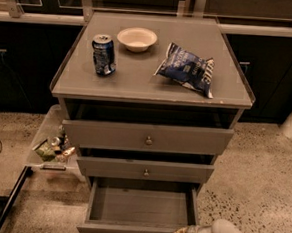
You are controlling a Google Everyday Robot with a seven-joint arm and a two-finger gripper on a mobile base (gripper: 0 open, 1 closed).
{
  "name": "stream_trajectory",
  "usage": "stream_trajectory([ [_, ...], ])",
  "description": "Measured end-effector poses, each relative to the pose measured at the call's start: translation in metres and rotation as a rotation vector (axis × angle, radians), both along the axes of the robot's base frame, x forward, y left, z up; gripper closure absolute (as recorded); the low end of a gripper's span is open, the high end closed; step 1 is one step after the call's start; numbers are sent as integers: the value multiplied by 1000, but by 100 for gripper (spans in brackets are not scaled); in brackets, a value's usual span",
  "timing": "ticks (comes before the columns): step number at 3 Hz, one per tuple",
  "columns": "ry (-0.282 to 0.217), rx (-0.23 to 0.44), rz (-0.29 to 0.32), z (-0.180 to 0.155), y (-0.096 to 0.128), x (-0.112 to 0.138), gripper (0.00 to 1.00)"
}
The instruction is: Close bottom drawer
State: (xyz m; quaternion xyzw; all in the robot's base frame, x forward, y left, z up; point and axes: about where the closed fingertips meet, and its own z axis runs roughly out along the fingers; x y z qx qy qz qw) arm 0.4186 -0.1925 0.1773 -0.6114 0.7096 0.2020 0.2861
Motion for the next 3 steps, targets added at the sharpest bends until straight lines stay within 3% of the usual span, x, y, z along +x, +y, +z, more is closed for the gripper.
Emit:
stream_trajectory([
  [3, -2, -1, 0, 0, 0, 1, 34],
])
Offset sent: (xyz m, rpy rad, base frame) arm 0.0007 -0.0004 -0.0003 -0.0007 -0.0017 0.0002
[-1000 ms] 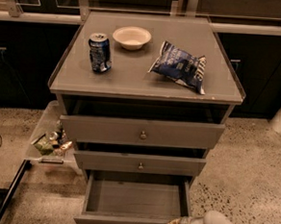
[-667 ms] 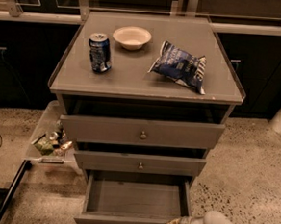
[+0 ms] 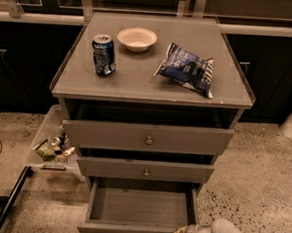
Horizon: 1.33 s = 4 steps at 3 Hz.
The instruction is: Close bottom drawer
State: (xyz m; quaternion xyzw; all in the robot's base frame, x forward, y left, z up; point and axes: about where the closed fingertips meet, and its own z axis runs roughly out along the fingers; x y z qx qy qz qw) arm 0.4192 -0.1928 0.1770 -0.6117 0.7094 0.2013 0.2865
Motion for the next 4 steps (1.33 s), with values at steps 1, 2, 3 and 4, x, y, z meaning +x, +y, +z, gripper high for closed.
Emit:
stream_trajectory([
  [1, 0, 0, 0, 0, 0, 0, 12],
  [2, -10, 17, -15, -1, -1, 6, 0],
  [3, -38, 48, -14, 1, 0, 23, 18],
  [4, -76, 76, 2, 1, -5, 58, 43],
])
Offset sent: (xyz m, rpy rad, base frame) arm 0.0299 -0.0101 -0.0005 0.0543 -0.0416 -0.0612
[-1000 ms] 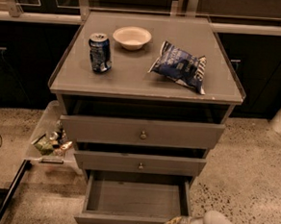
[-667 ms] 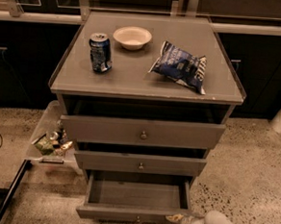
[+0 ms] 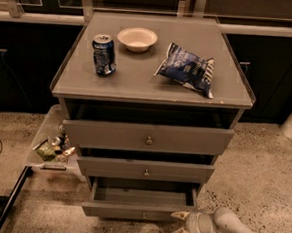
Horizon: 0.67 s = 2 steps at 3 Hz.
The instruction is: Close bottom drawer
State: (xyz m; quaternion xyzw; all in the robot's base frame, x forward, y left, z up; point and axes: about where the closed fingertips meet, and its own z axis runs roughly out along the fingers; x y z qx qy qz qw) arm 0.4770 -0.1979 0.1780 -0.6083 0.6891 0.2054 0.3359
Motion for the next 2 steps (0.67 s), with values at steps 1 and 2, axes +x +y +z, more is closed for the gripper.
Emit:
stream_trajectory([
  [1, -25, 0, 14, -4, -7, 44, 66],
  [2, -30, -3, 13, -2, -7, 50, 89],
])
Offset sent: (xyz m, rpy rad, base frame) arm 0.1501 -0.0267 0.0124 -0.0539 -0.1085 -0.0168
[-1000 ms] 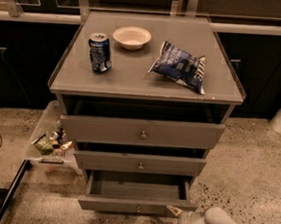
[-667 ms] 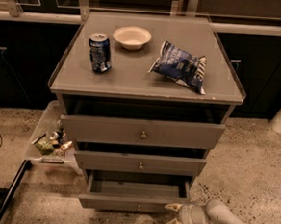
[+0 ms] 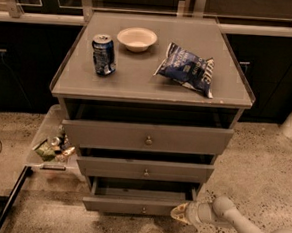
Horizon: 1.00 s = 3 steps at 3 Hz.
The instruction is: Close bottom drawer
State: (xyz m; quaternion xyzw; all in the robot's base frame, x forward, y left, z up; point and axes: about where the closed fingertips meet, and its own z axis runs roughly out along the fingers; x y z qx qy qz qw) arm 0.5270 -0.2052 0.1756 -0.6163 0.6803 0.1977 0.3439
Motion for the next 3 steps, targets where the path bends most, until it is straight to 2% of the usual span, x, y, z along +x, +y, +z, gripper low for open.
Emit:
stream_trajectory([
  [1, 0, 0, 0, 0, 0, 0, 85],
  [3, 0, 0, 0, 0, 0, 0, 38],
])
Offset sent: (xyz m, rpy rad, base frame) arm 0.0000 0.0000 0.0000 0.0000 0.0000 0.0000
